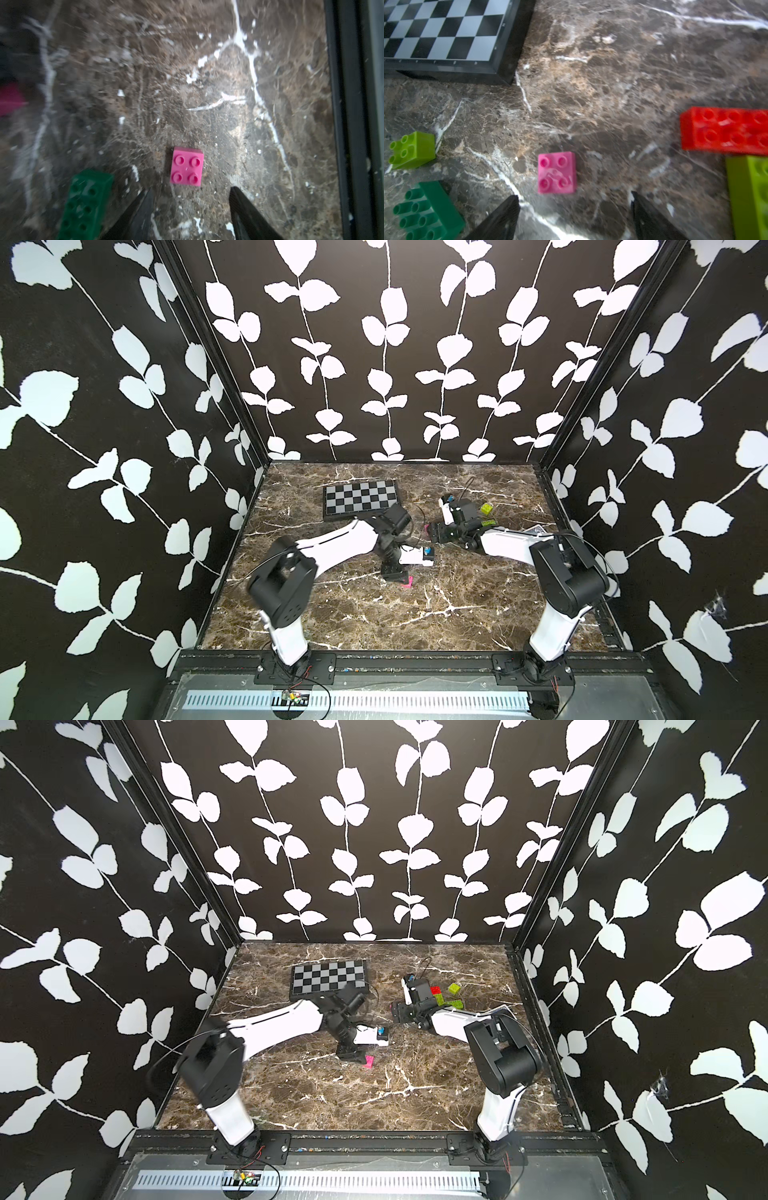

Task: Assemble a carrot with lego
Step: Pick up the lego brick from the center of the board.

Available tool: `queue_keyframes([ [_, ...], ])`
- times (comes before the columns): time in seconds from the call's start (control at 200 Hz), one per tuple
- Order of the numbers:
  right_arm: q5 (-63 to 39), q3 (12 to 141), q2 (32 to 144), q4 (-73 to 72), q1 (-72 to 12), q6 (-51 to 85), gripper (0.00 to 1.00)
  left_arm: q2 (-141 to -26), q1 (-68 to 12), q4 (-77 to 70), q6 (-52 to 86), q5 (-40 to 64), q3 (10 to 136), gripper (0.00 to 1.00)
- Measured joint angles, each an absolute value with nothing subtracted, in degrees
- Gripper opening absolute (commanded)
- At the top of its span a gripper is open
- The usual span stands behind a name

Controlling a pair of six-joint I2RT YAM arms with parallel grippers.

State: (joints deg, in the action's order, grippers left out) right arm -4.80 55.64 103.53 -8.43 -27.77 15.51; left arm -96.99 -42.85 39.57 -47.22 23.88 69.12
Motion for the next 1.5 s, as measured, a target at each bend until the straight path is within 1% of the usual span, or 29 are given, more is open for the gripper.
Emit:
queue_keyframes([
  [0.13, -3.40, 57.56, 106.04, -8.32, -29.08, 12.67, 0.71, -85.78, -40.01, 31.92, -37.26, 24.56, 63.99, 0.62],
  [0.26, -2.11, 59.13, 107.90, -7.44, -29.74, 10.04, 0.61, -80.75, -37.65, 25.91, -29.12, 24.05, 61.10, 0.62],
  [0.395, -1.04, 61.23, 109.93, -6.44, -29.76, 8.14, 0.52, -80.12, -37.17, 22.44, -24.08, 23.57, 58.98, 0.62],
  [0.69, -0.67, 63.26, 112.14, -5.30, -29.76, 6.13, 0.43, -80.12, -37.17, 19.97, -19.27, 23.05, 56.84, 0.61],
  [0.84, -0.86, 63.77, 112.55, -5.28, -29.76, 5.41, 0.31, -80.12, -36.95, 19.57, -17.30, 21.87, 56.16, 0.61],
  [0.905, -1.06, 63.77, 112.42, -5.21, -29.76, 4.56, 0.28, -80.12, -36.53, 19.59, -15.42, 20.95, 56.03, 0.60],
  [1.03, -4.29, 61.67, 108.25, -4.47, -29.76, 1.61, 0.29, -79.61, -33.56, 20.25, -8.84, 18.26, 56.03, 0.60],
  [1.085, -7.77, 58.74, 103.37, -4.27, -29.91, -0.36, 0.31, -78.91, -30.89, 21.06, -4.43, 16.88, 56.03, 0.60],
  [1.145, -11.92, 55.57, 97.36, -4.03, -30.59, -3.46, 0.29, -78.02, -27.29, 22.26, 0.40, 16.40, 56.03, 0.60],
  [1.265, -19.03, 51.27, 87.48, -3.18, -35.20, -11.29, 0.28, -76.14, -19.49, 23.90, 8.34, 17.10, 55.99, 0.60],
  [1.35, -23.07, 50.96, 86.30, -1.87, -38.22, -16.10, 0.28, -74.43, -16.51, 23.90, 11.73, 17.06, 55.66, 0.60],
  [1.5, -25.91, 50.92, 89.45, 0.16, -41.23, -21.26, 0.27, -73.10, -16.29, 23.99, 13.85, 17.10, 55.81, 0.60],
])
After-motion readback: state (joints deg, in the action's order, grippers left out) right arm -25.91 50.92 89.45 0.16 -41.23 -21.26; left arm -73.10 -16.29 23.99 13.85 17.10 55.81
